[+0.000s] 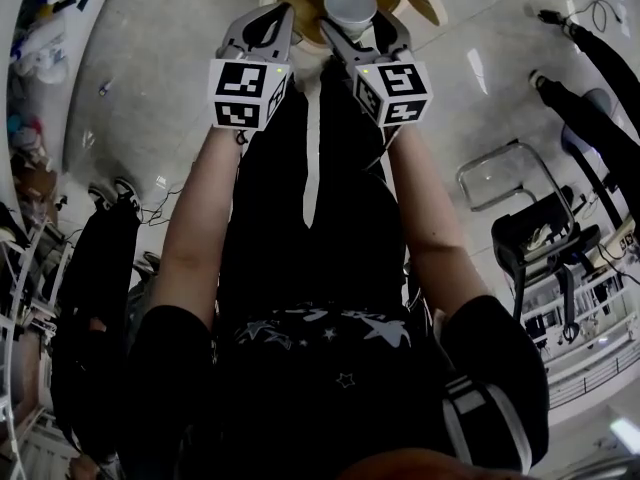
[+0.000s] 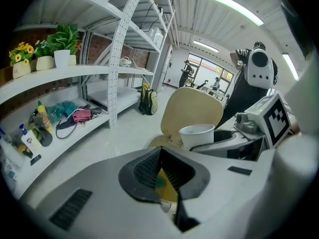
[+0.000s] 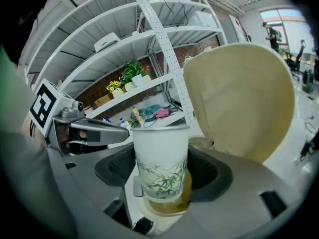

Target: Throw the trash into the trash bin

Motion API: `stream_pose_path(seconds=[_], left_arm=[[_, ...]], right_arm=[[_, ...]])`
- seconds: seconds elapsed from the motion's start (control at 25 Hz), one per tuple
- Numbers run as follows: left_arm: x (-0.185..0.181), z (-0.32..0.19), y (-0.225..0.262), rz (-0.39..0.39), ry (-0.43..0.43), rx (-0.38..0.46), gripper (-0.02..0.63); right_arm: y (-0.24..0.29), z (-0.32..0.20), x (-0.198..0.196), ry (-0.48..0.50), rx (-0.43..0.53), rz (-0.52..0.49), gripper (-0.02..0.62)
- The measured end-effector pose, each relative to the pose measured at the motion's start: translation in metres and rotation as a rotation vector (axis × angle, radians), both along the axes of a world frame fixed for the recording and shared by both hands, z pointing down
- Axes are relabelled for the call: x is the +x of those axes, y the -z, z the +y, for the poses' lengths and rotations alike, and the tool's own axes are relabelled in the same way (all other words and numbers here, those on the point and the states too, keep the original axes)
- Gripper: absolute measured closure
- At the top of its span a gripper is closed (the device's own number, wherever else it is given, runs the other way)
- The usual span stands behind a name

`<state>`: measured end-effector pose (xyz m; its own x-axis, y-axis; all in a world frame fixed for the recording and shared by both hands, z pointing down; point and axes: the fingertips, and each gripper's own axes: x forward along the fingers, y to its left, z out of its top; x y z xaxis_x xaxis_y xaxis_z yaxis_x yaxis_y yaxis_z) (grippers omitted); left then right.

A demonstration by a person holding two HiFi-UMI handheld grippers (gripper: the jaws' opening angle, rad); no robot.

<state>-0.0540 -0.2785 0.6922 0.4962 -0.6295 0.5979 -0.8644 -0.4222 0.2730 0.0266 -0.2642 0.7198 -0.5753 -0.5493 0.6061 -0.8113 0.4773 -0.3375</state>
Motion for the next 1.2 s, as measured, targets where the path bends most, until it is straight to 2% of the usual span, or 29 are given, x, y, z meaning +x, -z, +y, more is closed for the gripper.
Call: stream_pose_path(seconds=[0.44, 0.56, 1.2], left_arm=[[-0.009, 0.01, -0.028, -0.021, -0.036, -0.056, 0.597], [-0.008, 0.009, -0.025, -0.023, -0.044, -0.048, 0.597], [-0.003, -0.003, 0.009, 0.011, -0.076, 0.004, 0.597]], right_arm=[[-0.03, 0.004, -0.002, -0.029, -0.019, 0.08, 0.271], [-0.032, 0.004, 0.003, -0.053, -0.014, 0.091, 0.219], [-0.003, 0.004, 0.0, -0.048, -0.009, 0.079, 0.219]])
